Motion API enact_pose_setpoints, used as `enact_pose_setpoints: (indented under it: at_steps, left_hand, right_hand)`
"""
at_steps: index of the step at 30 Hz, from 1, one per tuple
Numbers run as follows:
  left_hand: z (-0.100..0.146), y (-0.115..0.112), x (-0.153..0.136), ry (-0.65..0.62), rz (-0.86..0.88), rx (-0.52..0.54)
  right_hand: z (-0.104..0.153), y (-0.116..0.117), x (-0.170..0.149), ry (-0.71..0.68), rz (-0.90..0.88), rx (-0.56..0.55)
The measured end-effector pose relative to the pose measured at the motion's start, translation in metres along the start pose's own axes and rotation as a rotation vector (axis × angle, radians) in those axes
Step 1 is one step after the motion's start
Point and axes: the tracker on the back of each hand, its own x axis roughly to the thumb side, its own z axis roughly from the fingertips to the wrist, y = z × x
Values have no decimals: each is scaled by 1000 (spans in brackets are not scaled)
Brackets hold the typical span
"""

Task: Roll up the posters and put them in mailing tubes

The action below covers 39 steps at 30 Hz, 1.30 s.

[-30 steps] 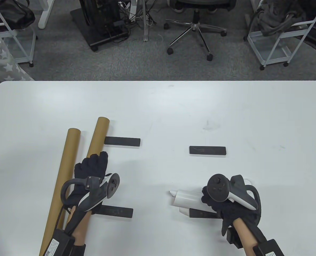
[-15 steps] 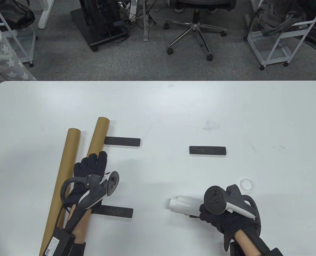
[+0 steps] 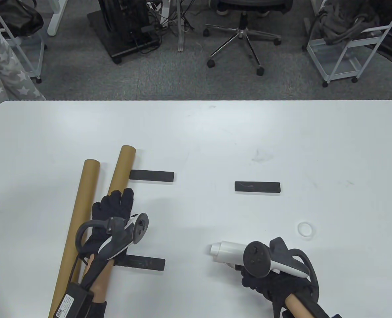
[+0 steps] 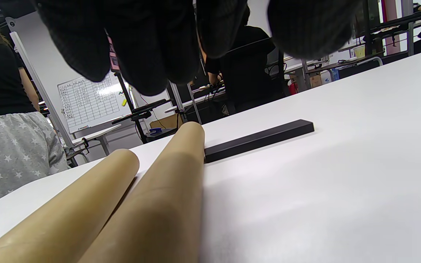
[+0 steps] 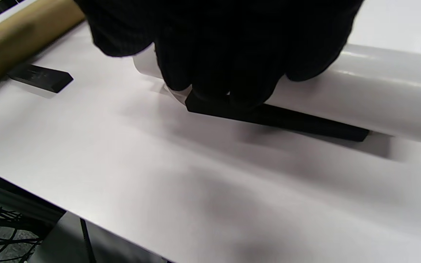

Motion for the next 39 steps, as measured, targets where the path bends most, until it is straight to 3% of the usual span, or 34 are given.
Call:
enact_pose_setpoints:
  at_steps: [3,9,14,20,26,39]
  left_hand:
    - [0,0,0,0,5,0]
    - [0,-1,-1,2,15,-12]
    - [0,0,-1,2,16,-14]
    - [0,-1,-2,4,13,-13]
    - [0,-1,-2,5,14,-19]
    - [0,0,-4,6,5,-12]
  right_hand:
    - [-6,4,-1,16,-3,35]
    - [-17,10,-7,105,117,-56]
    - [-30,21,-15,139,205,-48]
    - [-40,35,-15,131,423,-191]
    - [-45,37,-10,123,510,-269]
    - [-43,34,-4,124,520,-256]
